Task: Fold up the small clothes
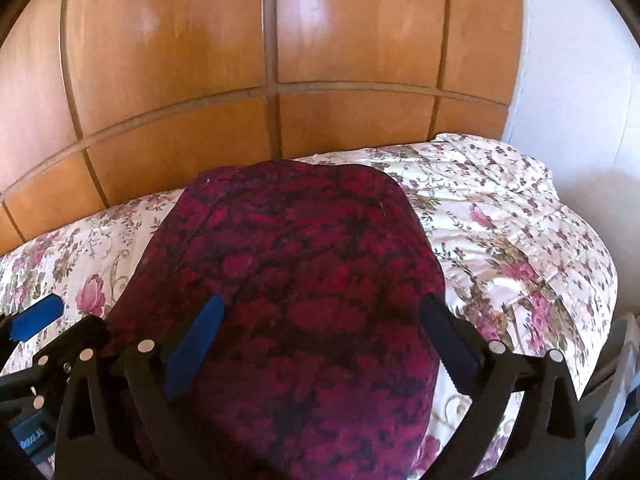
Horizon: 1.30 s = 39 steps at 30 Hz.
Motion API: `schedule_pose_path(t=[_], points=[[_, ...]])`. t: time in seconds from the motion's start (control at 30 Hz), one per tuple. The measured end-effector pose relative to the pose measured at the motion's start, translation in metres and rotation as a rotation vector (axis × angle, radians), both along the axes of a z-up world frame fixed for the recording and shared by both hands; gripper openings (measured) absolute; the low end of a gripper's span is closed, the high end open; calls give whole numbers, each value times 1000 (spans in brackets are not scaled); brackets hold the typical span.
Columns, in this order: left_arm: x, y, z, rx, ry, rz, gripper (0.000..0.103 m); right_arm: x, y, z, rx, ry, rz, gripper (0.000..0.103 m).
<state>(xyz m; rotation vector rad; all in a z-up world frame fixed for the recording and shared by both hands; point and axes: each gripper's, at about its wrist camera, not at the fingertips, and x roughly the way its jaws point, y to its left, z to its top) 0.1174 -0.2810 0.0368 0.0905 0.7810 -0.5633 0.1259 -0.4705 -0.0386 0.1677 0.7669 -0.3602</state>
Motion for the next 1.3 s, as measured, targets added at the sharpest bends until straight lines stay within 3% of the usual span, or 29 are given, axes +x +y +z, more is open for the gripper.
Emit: schedule_pose_path(t=[0.1, 0.17, 0.33, 0.43, 0.6, 0.83, 1.3], points=[[-12, 3, 6, 12, -47, 18, 71, -13, 8, 7, -17, -27, -43, 100], [-19, 6, 10, 19, -75, 31, 82, -21, 13, 12, -22, -44, -64, 100], [-31, 15, 15, 10, -98, 52, 82, -43, 25, 21, -42, -68, -108, 101], [-38, 20, 18, 9, -119, 68, 90, -57, 30, 25, -58, -81, -141, 101], [-47, 31, 21, 5, -124, 90, 91, -78, 39, 25, -83, -67, -174, 101], [-52, 40, 17, 12, -109, 114, 94, -100, 43, 17, -35, -32, -227, 101], [-54, 46, 19, 14, -130, 133, 97, -101, 58, 21, -40, -30, -208, 101]])
